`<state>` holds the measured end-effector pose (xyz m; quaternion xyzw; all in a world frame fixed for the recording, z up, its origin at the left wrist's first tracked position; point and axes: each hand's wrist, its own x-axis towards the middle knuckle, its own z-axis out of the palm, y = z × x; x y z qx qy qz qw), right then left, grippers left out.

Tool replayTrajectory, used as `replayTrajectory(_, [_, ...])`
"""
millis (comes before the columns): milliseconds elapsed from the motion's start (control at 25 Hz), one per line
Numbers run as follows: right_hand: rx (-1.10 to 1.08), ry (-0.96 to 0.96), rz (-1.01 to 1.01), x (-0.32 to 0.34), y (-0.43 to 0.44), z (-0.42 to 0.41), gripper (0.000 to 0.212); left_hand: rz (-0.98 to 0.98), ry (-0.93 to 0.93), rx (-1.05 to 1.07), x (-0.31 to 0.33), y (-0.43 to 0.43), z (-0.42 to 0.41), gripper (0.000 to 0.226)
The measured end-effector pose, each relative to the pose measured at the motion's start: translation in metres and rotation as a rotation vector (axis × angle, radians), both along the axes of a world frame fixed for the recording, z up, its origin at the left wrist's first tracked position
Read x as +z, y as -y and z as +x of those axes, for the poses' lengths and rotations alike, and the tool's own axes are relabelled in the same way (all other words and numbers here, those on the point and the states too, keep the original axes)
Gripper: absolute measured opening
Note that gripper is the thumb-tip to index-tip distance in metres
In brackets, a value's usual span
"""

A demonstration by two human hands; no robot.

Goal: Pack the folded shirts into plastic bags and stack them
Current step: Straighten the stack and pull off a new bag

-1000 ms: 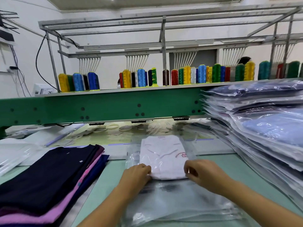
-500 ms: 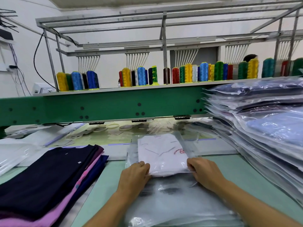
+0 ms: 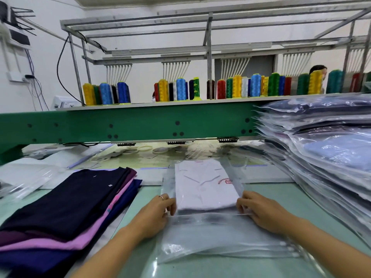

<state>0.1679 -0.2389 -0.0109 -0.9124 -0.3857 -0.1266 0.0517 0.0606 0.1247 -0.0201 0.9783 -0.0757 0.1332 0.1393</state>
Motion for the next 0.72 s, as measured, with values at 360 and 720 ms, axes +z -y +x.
replayTrajectory(360, [-0.145, -0.284, 0.350, -0.007, 0.019, 0.002, 0.037, -0.021, -0.179, 0.049, 0.018, 0.000, -0.011, 0.025])
replayTrajectory(720, [-0.390, -0.090, 0.335, 0.022, -0.072, 0.079, 0.033, 0.065, -0.036, 0.367, 0.046, 0.027, 0.101, 0.037])
